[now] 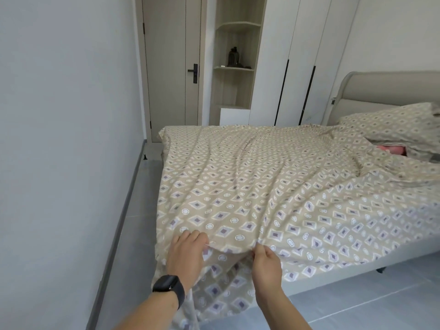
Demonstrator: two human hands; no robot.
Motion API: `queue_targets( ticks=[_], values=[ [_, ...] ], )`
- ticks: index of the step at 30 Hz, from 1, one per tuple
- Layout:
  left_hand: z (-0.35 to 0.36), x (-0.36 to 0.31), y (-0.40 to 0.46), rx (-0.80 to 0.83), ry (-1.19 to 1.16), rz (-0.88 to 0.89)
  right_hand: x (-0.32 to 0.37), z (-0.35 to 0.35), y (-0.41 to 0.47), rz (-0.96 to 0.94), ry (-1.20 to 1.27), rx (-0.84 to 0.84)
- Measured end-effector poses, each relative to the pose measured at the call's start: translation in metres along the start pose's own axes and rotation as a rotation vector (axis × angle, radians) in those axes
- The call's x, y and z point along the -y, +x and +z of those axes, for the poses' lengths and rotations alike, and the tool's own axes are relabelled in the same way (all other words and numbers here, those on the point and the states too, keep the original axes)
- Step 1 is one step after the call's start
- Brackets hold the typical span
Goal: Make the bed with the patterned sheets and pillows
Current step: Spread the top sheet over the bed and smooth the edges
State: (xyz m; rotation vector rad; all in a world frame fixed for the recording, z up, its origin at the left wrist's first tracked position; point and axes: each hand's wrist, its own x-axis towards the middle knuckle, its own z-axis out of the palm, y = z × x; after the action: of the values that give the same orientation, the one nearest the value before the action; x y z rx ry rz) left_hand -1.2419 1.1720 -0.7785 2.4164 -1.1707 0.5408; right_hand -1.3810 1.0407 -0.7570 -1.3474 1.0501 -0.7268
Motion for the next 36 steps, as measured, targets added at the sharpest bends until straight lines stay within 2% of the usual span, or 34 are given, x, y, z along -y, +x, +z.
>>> queue_targets(
  ticks=[4, 9, 12, 14, 17, 19, 20, 22, 26, 29, 31, 33, 34, 36],
  values=[
    [-0.021, 0.004, -0.005, -0.051, -0.074, 0.088, 0.006, -0.004, -0.016, 0.024, 0.006, -0.059],
    [-0.048, -0.012, -0.004, -0.124, -0.182, 0.171, 0.019, -0.014, -0.034, -0.081, 0.056, -0.23],
    [-0.05, -0.017, -0.006, -0.098, -0.234, 0.198, 0.014, -0.02, -0.031, -0.105, 0.045, -0.281],
    [-0.039, -0.014, -0.012, -0.02, -0.212, 0.199, -0.003, -0.017, -0.027, -0.017, -0.043, -0.26],
    [-0.016, -0.003, -0.023, 0.151, -0.094, 0.227, -0.031, -0.016, -0.022, 0.156, -0.269, -0.112],
    [-0.006, 0.002, -0.025, 0.215, -0.05, 0.23, -0.036, -0.017, -0.014, 0.181, -0.404, -0.041],
    [-0.006, 0.001, -0.024, 0.216, -0.065, 0.22, -0.033, -0.017, -0.011, 0.18, -0.395, -0.008],
    [-0.012, -0.004, -0.019, 0.171, -0.118, 0.227, -0.02, -0.013, -0.01, 0.131, -0.339, -0.028],
    [-0.035, -0.014, -0.006, 0.022, -0.296, 0.161, 0.028, -0.02, -0.026, -0.18, -0.087, -0.287],
    [-0.042, -0.014, -0.004, -0.014, -0.321, 0.11, 0.033, -0.026, -0.028, -0.311, -0.122, -0.317],
    [-0.038, -0.014, -0.011, 0.062, -0.296, 0.111, 0.008, -0.028, -0.019, -0.207, -0.267, -0.224],
    [-0.028, -0.009, -0.02, 0.193, -0.26, 0.132, -0.017, -0.028, -0.011, 0.04, -0.464, -0.022],
    [-0.022, -0.006, -0.023, 0.254, -0.226, 0.138, -0.029, -0.028, -0.007, 0.167, -0.492, 0.046],
    [-0.015, -0.003, -0.025, 0.303, -0.201, 0.121, -0.039, -0.029, 0.001, 0.349, -0.323, 0.112]
  ],
)
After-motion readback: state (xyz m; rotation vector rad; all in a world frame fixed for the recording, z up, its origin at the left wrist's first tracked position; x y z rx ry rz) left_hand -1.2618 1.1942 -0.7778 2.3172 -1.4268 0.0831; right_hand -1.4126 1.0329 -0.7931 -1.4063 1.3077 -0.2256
